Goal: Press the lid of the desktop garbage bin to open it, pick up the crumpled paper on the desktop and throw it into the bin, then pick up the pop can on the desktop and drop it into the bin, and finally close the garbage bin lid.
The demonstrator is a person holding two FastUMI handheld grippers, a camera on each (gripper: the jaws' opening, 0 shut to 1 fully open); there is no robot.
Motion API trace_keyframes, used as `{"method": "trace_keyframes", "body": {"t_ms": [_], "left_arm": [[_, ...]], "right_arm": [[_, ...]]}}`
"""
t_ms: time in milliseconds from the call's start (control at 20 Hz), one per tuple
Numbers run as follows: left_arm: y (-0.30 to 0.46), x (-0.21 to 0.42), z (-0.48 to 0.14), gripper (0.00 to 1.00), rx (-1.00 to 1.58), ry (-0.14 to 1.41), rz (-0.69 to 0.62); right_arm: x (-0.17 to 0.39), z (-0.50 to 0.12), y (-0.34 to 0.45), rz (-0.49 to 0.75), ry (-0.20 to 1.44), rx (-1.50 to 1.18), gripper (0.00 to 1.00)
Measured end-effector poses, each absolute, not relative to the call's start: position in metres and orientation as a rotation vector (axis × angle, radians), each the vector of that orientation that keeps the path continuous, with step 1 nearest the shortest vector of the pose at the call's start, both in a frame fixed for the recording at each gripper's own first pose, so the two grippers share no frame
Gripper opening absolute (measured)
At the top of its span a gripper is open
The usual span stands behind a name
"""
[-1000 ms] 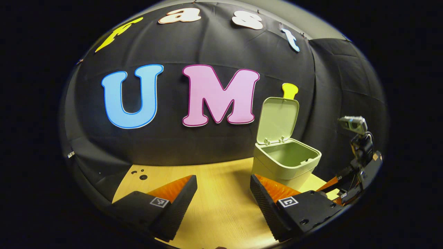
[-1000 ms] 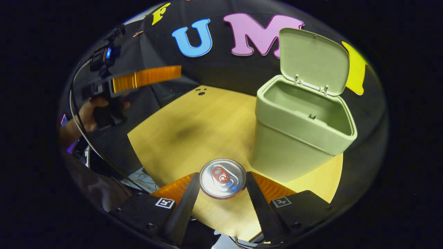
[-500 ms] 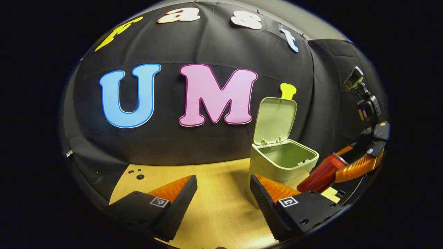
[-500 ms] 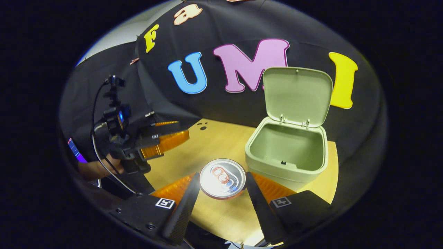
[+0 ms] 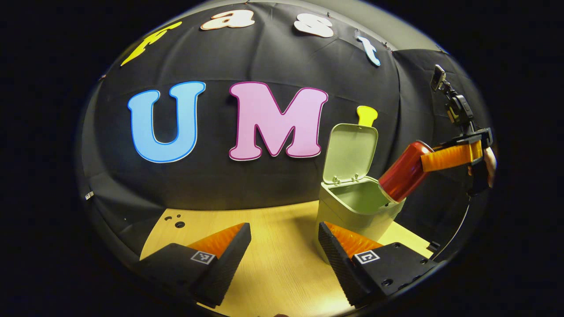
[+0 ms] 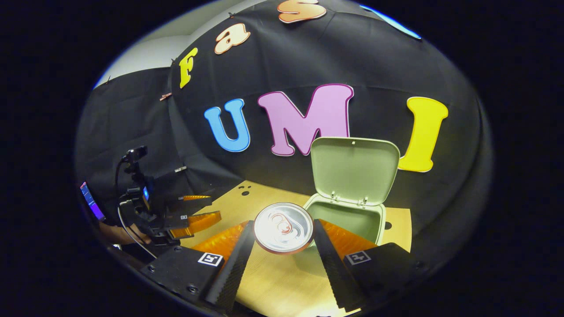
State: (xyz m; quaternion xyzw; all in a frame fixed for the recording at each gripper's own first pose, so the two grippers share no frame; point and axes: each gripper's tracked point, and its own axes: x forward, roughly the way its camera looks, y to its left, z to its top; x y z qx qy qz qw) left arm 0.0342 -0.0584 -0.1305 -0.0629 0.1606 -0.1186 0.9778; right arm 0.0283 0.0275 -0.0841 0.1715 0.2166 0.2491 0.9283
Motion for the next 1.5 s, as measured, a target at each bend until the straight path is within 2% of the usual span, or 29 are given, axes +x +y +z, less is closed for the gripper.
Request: {"method": "trace_keyframes", "body": {"t_ms": [300, 600, 1000, 1500], "left_arm": [[-0.055, 0.029, -0.131, 0.99, -0.118, 0.327, -0.231], [-0.047, 0.027, -0.134, 0.99, -0.119, 0.332, -0.207], [-0.040, 0.027, -0.133, 0.98, -0.104, 0.329, -0.185], [-0.041, 0.019, -0.133, 0.99, -0.113, 0.335, -0.176]], "right_arm": [[0.072, -0.125, 0.004, 0.428, 0.511, 0.329, 0.86], [0.098, -0.167, 0.011, 0.424, 0.602, 0.273, 0.86], [0.099, -0.214, 0.039, 0.472, 0.710, 0.235, 0.86], [0.095, -0.225, 0.043, 0.479, 0.724, 0.229, 0.86]]}}
